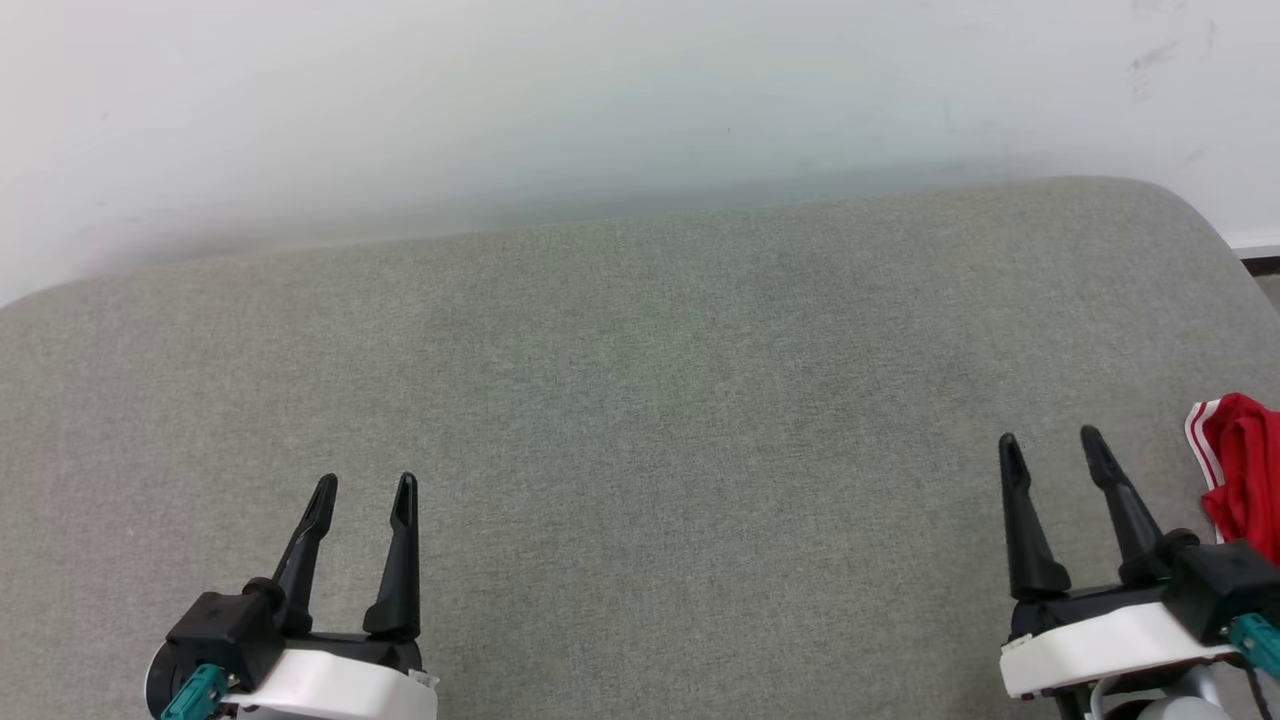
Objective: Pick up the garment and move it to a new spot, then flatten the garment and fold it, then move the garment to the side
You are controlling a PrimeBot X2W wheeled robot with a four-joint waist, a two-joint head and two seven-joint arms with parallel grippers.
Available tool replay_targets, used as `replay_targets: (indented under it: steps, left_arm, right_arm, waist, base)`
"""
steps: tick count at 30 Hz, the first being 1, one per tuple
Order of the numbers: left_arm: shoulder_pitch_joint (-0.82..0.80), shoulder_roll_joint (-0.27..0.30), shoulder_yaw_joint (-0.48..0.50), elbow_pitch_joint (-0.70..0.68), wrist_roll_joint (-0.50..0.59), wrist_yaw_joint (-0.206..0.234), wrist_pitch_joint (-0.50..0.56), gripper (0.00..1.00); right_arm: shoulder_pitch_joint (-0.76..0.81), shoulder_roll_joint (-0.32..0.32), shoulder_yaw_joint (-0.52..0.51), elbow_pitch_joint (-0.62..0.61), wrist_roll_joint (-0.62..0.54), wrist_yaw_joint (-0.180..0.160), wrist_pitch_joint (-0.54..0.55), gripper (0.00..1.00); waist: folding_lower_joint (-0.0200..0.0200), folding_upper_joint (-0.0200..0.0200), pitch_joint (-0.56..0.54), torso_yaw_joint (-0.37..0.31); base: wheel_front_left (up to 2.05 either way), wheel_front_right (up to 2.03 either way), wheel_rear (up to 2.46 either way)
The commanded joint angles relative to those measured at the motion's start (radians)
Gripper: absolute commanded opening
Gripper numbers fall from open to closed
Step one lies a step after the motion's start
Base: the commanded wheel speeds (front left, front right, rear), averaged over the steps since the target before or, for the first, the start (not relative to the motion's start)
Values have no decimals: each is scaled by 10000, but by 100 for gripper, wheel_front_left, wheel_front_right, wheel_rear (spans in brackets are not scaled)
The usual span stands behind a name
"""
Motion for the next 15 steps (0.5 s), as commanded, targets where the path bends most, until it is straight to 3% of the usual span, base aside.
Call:
replay_targets:
  steps: [1, 15]
  left_arm:
    - [103, -35, 42, 42, 76, -18, 28, 100]
    - [132, -187, 236, -101, 119, -19, 28, 100]
  right_arm:
    - [-1, 78, 99, 107, -22, -4, -76, 100]
    - [-98, 194, 201, 336, -60, -4, -220, 100]
  waist:
    - [2, 0, -22, -12]
    - [2, 0, -156, -24]
  base:
    - [0, 0, 0]
    - [0, 0, 0]
